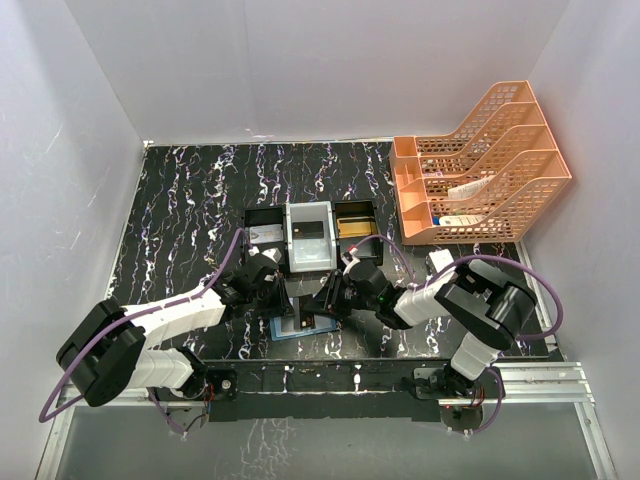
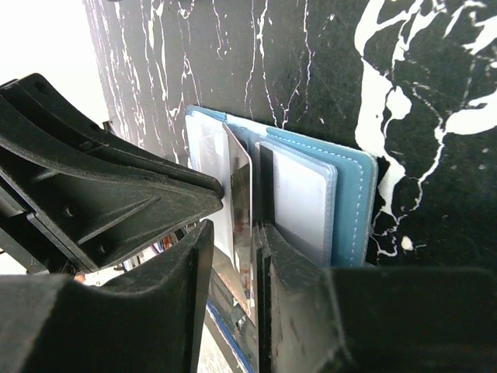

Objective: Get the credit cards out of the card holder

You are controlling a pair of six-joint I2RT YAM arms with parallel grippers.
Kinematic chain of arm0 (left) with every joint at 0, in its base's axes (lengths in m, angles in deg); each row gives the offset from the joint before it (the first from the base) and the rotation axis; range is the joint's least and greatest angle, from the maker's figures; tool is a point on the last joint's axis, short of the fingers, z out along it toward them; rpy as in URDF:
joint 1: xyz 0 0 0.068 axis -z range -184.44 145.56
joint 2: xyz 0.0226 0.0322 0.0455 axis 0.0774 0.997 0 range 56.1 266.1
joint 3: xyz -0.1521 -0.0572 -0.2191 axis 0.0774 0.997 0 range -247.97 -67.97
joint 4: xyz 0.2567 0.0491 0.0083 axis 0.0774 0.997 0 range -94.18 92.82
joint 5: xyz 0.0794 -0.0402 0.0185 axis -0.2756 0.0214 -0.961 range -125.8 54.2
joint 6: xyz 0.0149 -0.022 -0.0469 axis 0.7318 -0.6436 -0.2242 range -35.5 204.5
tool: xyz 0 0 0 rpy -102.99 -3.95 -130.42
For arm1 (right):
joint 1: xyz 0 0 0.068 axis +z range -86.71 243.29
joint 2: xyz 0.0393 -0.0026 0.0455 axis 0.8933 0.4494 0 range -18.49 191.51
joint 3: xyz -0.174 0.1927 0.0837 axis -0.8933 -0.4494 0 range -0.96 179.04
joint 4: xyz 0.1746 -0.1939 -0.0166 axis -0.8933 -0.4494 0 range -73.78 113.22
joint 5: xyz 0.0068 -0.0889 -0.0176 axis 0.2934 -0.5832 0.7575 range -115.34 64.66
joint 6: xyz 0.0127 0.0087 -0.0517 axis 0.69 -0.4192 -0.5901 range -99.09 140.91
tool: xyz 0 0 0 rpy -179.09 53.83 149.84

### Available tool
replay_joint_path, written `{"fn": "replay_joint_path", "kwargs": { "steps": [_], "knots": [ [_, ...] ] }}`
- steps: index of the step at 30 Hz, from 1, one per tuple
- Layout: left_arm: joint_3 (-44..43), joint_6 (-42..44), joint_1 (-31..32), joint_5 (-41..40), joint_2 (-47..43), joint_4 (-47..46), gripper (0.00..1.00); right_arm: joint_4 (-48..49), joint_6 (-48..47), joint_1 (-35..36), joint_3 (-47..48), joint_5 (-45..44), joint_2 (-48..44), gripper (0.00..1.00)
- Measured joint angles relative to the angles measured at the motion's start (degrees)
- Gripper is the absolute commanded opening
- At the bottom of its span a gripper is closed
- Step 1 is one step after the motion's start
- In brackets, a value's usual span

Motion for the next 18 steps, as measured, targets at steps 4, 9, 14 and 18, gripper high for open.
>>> {"fn": "replay_joint_path", "kwargs": {
  "steps": [4,9,14,18],
  "knots": [
    [0.0,0.0,0.0,0.0,0.0,0.0,0.1,0.9,0.0,0.5,0.2,0.0,1.1,0.21],
    [0.1,0.0,0.0,0.0,-0.2,0.1,0.09,2.0,0.1,0.6,0.2,0.1,1.9,0.2],
    [0.2,0.0,0.0,0.0,-0.5,0.4,0.09,2.5,0.3,0.6,0.4,0.0,2.2,0.16],
    [0.2,0.0,0.0,-0.1,-0.7,0.7,0.09,2.5,0.5,0.6,0.4,0.0,2.7,0.11]
  ]
}}
